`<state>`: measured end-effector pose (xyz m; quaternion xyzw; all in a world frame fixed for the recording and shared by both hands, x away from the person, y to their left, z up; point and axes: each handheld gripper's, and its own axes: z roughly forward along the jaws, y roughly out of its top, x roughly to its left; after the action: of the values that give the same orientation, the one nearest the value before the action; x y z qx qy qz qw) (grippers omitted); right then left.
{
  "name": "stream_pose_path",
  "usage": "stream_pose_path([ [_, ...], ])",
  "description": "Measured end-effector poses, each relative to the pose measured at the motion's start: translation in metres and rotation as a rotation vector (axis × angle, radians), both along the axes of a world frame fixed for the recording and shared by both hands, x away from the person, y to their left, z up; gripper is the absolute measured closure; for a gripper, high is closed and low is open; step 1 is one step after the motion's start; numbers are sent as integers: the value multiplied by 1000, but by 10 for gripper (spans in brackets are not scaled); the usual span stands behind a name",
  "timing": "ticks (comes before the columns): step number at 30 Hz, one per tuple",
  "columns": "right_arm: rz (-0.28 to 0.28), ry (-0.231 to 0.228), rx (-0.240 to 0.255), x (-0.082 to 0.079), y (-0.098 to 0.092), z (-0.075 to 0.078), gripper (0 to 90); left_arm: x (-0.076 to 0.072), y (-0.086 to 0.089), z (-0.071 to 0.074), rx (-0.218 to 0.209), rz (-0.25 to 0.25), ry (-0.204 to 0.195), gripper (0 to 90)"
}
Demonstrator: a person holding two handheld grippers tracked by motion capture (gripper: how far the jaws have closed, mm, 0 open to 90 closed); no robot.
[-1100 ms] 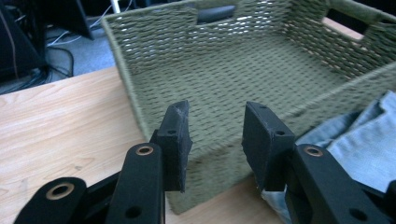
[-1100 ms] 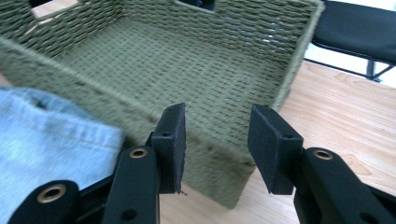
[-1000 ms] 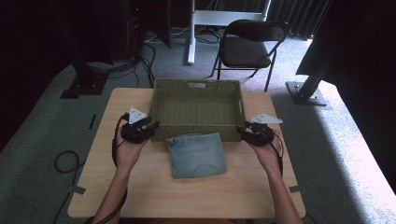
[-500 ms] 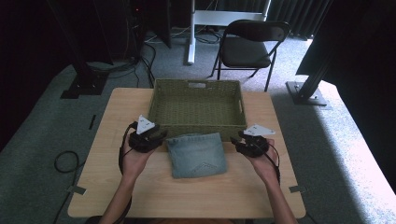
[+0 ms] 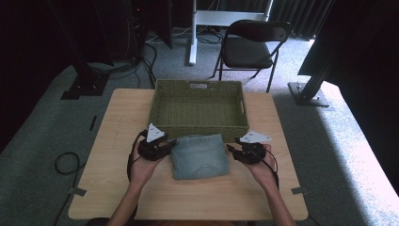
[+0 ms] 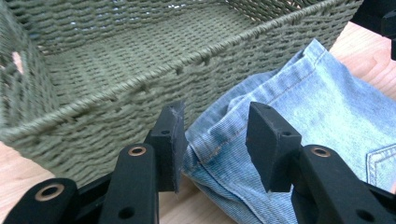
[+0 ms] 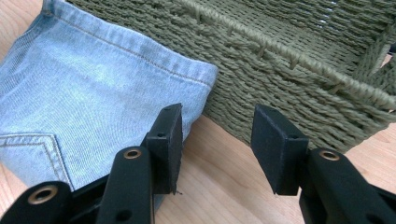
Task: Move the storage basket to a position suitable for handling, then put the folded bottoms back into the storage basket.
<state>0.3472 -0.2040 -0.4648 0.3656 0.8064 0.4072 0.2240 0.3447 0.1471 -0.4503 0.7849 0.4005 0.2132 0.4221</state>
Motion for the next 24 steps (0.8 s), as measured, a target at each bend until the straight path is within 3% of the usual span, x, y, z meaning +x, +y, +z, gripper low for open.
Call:
stream_pose_path([
  [11, 13, 20, -6, -9, 1, -8, 525, -2, -4, -15, 0, -13, 36, 567],
  [19, 54, 33, -25, -22, 10, -19, 512, -4, -12, -23, -15, -47, 50, 556],
  [24, 91, 46, -42, -25, 18, -27, 499, -3, -15, -32, -3, -44, 71, 536],
])
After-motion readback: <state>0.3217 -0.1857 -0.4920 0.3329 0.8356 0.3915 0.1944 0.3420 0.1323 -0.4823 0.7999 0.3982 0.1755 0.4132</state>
